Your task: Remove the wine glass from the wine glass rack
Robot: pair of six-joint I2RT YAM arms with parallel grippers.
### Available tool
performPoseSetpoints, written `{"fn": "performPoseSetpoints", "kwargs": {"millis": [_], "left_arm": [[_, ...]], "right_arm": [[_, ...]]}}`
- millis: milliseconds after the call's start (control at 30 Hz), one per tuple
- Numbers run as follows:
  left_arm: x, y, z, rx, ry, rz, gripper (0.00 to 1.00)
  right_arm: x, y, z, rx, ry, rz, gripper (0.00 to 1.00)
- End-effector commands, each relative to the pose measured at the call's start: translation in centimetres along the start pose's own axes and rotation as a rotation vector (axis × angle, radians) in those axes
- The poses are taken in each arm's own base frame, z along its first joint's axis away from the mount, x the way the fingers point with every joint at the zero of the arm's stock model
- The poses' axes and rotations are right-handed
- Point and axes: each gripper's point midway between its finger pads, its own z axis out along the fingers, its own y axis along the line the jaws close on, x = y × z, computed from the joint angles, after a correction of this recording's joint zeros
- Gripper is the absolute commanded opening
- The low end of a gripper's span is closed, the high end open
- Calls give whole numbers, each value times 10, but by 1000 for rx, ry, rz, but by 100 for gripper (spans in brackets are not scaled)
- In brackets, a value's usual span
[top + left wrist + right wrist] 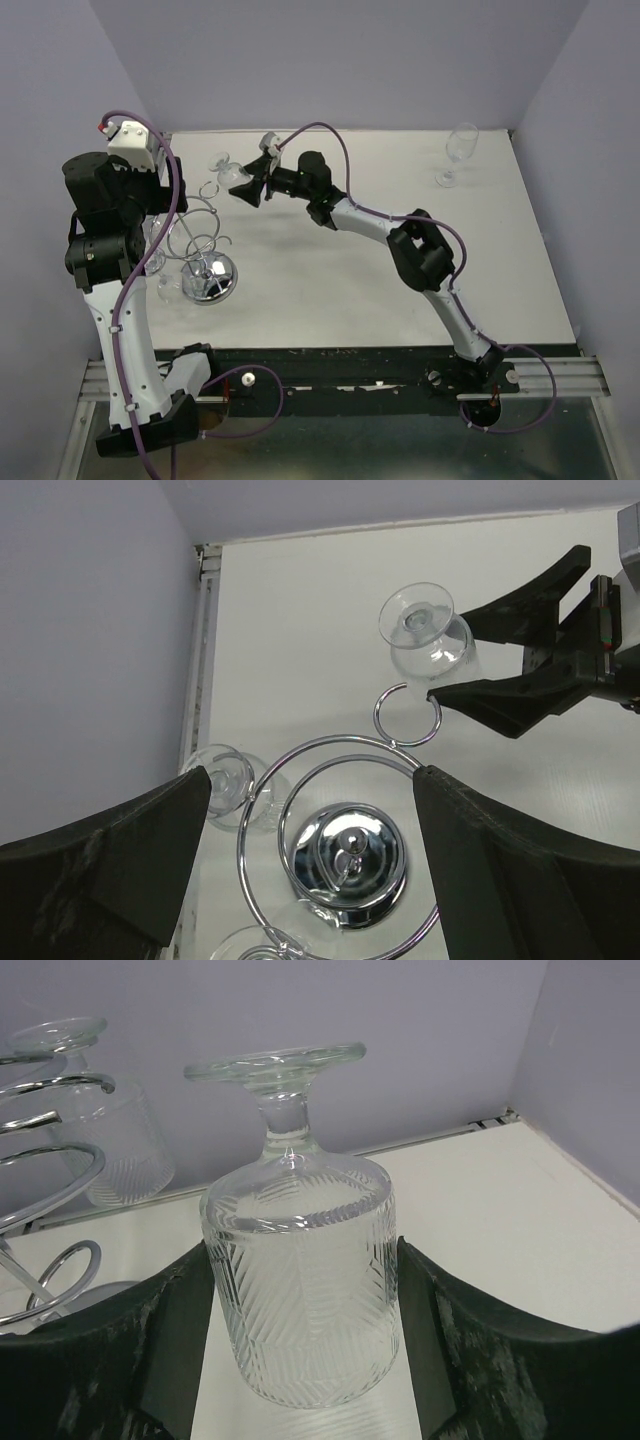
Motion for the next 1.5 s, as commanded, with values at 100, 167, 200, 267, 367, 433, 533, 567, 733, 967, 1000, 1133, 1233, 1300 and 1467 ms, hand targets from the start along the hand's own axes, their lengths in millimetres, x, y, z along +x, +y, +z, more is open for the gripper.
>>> {"fn": "performPoseSetpoints", "kwargs": {"millis": [100,167,200,267,367,433,533,567,733,967,1000,1133,1233,1300,1467], "left_arm": [[-12,-5,4,44,-38,-5,99],[-15,-7,6,62,-48,1,99],[-15,-10,7,77,-49,2,99],[-16,-16,10,119,-54,6,98],[-19,-28,15,190,-65,6,97],[-21,-37,18,233,-76,14,97],[-22,-52,23,285,-87,67,96],[-20,-60,25,312,-85,93,96],[-14,-106,38,439,-92,201,96],[-5,-173,57,639,-92,267,96],[-4,-182,58,666,-93,279,96],[-3,-207,63,735,-103,283,96],[1,-220,65,771,-101,283,96],[2,-225,66,784,-105,291,96],[1,-230,72,785,-121,318,96]], "right_arm": [[-80,-28,-22,92,-106,-36,1],[-81,-35,-34,100,-79,-11,1],[-81,-35,-41,102,-64,7,1],[-79,-36,-54,101,-26,30,1],[-75,-34,-79,106,40,55,1],[-68,-32,-99,116,91,59,1],[-59,-30,-131,145,168,55,1],[-57,-30,-141,156,197,55,1],[-52,-30,-199,227,293,-4,1],[-28,-9,-257,214,494,-65,1],[-22,-9,-264,224,524,-58,1],[6,-18,-292,287,673,21,1],[17,-23,-312,302,777,62,1],[18,-21,-322,287,821,39,1],[19,-2,-351,145,1002,-29,1]]}}
